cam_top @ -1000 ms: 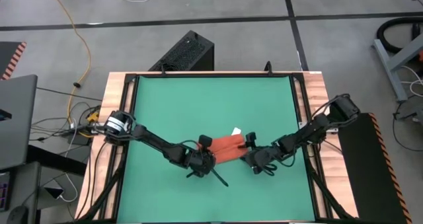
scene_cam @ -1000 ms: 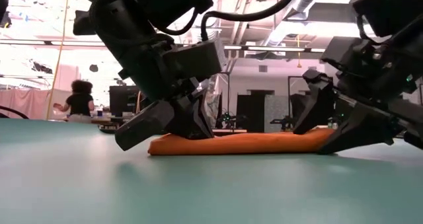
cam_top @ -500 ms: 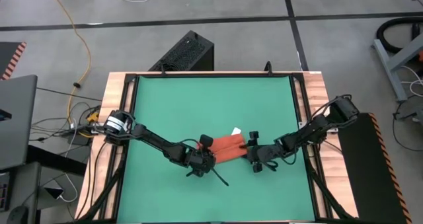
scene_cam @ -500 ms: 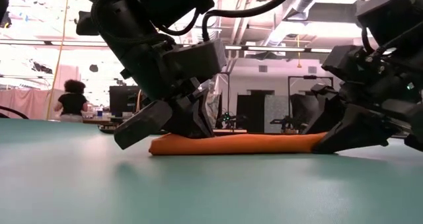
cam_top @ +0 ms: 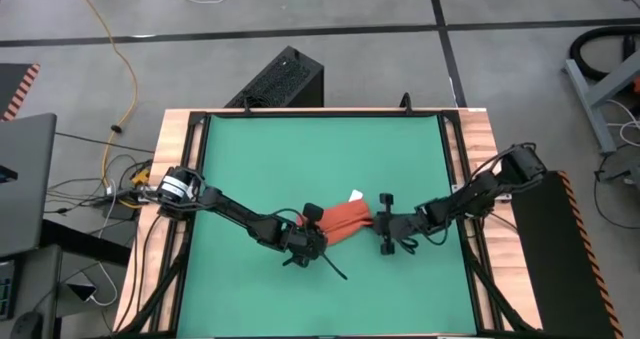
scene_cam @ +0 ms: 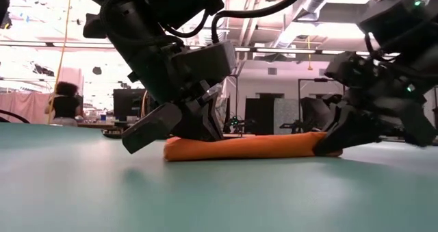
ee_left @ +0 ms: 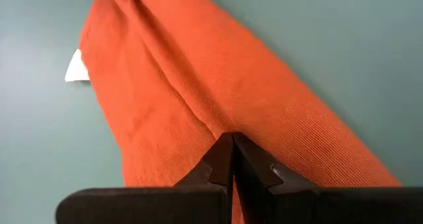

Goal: Roll towel
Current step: Roll the orange towel

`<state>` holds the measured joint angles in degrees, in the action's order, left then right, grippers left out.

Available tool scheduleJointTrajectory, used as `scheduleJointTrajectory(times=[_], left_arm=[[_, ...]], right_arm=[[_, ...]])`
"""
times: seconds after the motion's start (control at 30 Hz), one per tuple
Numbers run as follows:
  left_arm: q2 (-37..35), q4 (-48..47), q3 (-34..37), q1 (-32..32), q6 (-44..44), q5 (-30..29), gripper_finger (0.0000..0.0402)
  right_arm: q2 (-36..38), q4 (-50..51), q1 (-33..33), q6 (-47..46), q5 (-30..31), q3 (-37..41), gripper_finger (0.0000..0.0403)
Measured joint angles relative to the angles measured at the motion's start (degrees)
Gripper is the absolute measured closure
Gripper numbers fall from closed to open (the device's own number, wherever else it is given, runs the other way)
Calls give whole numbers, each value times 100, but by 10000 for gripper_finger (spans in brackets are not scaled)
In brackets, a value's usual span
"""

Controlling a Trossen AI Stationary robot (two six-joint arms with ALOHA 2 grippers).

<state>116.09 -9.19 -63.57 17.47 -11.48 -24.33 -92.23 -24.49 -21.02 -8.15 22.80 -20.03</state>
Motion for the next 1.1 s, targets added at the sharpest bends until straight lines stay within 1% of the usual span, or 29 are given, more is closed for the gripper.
scheduleJointTrajectory(times=[0.07,0.23,0.47,0.57,0.7,0.87,0.97,1.03,1.1], left_arm=[[0,17,0,4,4,4,401],[-4,125,9,40,-27,100,401],[-2,227,-4,41,-70,291,401],[-161,257,-2,75,-120,331,401],[-738,-128,33,98,-175,467,401],[-1464,-678,24,101,-392,-31,401],[-1668,-767,24,91,-449,-88,401],[-1700,-746,24,74,-719,-101,401],[-1682,-427,161,11,-1086,-79,401]], right_arm=[[180,203,70,-380,-397,-57,374],[801,874,567,-1407,-1765,-237,374],[1543,1903,1522,-2793,-2916,-557,374],[1678,2184,1835,-3347,-3200,-656,374],[1684,2348,2066,-3471,-3539,-678,374],[1605,2372,2239,-3614,-3682,-685,374],[1498,2404,2349,-3784,-3808,-680,374],[1494,2452,2436,-3801,-3971,-680,374],[1504,2416,2524,-3843,-4086,-680,374]])
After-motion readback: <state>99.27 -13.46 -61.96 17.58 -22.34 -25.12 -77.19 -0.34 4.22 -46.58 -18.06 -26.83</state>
